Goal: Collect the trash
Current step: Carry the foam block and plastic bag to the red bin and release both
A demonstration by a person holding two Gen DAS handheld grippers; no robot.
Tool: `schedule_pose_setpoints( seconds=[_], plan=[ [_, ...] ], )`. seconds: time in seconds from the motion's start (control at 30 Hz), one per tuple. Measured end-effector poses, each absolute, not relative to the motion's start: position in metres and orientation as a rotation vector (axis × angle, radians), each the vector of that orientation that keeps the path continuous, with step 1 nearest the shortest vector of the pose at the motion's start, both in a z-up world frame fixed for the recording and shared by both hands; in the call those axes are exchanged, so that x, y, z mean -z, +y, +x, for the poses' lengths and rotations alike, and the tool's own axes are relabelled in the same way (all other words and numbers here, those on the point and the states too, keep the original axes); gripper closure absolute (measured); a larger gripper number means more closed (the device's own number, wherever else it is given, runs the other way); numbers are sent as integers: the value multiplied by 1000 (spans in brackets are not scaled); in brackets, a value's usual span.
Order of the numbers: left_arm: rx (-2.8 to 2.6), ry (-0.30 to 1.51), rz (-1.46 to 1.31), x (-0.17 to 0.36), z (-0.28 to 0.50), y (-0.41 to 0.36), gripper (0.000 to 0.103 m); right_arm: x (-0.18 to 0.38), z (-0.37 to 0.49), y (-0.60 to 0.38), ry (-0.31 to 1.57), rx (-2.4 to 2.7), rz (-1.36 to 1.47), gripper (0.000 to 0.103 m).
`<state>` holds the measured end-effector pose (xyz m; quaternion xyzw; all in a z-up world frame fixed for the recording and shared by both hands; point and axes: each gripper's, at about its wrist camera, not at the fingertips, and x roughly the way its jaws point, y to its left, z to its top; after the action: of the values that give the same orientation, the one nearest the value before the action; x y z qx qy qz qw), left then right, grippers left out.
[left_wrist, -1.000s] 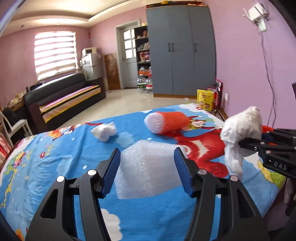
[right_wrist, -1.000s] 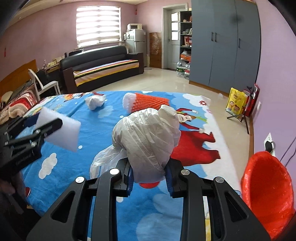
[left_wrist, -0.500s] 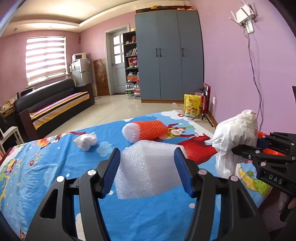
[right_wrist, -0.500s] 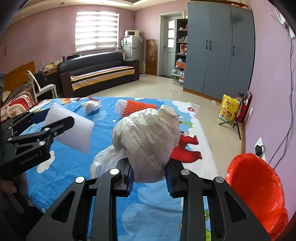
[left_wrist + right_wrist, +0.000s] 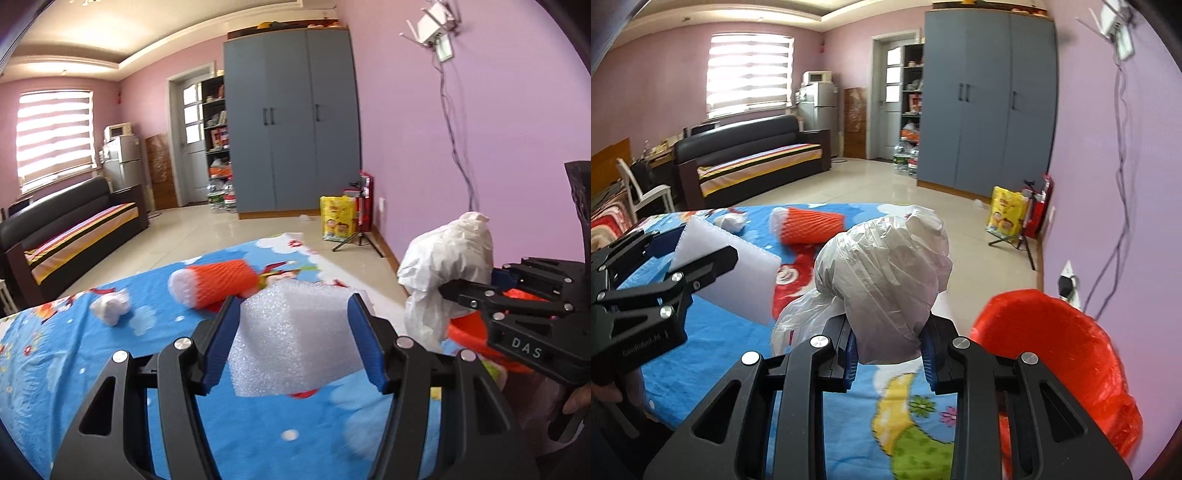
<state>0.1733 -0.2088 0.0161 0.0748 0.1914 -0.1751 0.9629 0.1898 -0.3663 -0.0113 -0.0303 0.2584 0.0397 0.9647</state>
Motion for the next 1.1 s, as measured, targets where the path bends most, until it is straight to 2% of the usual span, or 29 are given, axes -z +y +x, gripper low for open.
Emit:
schedule_pose_setpoints(
  seconds=[0.73, 1.1],
  plan=[
    [584, 408, 123, 2, 192, -329, 45, 36, 168, -484, 581, 211, 36, 74],
    [628, 438, 118, 12, 206, -351, 45, 47, 165, -513, 597, 268, 78, 74]
  ],
)
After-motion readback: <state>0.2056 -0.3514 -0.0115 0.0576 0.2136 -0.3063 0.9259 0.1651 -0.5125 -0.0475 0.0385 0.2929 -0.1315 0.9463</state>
